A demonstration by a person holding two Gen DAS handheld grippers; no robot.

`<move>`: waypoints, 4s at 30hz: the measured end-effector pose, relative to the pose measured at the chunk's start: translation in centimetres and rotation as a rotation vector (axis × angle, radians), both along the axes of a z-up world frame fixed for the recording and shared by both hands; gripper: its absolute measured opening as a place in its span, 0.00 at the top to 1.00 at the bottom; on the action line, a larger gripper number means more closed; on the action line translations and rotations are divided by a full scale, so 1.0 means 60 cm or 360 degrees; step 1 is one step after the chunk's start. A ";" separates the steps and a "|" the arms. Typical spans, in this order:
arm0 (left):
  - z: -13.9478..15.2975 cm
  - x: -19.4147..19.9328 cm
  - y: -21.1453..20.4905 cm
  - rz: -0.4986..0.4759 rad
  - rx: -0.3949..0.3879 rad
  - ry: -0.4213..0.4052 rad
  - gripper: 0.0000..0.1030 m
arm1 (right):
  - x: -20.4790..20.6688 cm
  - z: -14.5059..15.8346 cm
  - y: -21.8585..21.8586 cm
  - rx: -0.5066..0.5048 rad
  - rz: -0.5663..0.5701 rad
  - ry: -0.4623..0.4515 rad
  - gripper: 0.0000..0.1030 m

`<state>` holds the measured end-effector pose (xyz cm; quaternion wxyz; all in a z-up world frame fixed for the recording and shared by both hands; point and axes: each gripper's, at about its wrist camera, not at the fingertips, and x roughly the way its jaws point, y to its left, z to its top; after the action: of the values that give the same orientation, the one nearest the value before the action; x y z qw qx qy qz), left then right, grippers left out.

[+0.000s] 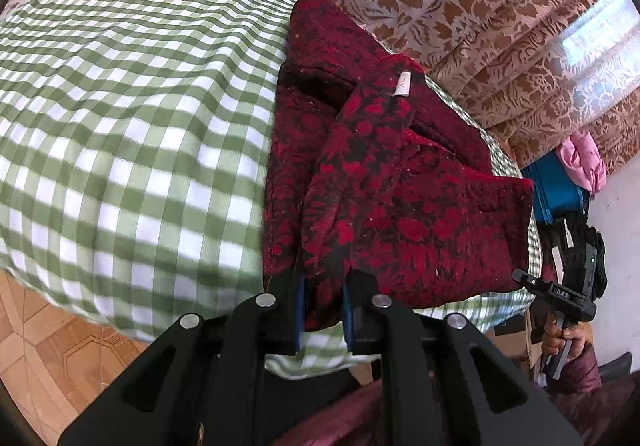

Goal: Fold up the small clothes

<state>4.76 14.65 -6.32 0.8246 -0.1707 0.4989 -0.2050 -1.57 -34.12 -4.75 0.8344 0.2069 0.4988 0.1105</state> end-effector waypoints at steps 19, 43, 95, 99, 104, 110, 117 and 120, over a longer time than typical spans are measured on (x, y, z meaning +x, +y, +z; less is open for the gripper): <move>0.092 0.046 -0.076 0.0170 0.0785 -0.0497 0.44 | 0.089 0.050 0.044 -0.0346 -0.0085 -0.0211 0.37; 0.087 0.073 -0.066 0.0127 0.0670 -0.0477 0.43 | 0.145 0.075 0.080 -0.0548 -0.0036 -0.0380 0.37; 0.197 0.112 -0.066 -0.0022 0.0180 -0.0733 0.84 | 0.162 0.181 0.060 -0.0519 -0.0072 -0.0571 0.82; 0.195 0.177 -0.090 0.0049 0.0280 -0.0708 0.85 | 0.230 0.177 0.060 -0.0553 -0.0148 -0.0563 0.83; 0.188 0.250 -0.123 0.0104 0.0378 -0.0687 0.85 | 0.313 0.167 0.054 -0.0583 -0.0283 -0.0536 0.83; 0.172 0.324 -0.157 0.0147 0.0489 -0.0673 0.85 | 0.382 0.143 0.046 -0.0661 -0.0370 -0.0501 0.83; 0.129 0.405 -0.173 0.0210 0.0568 -0.0571 0.85 | 0.453 0.098 0.032 -0.0739 -0.0422 -0.0404 0.83; 0.109 0.435 -0.183 0.0217 0.0614 -0.0537 0.85 | 0.475 0.076 0.029 -0.0802 -0.0435 -0.0364 0.83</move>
<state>30.85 3.67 0.21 0.9253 -0.0069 0.3715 -0.0758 26.93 -32.39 -0.18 0.9172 0.0449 0.3810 -0.1074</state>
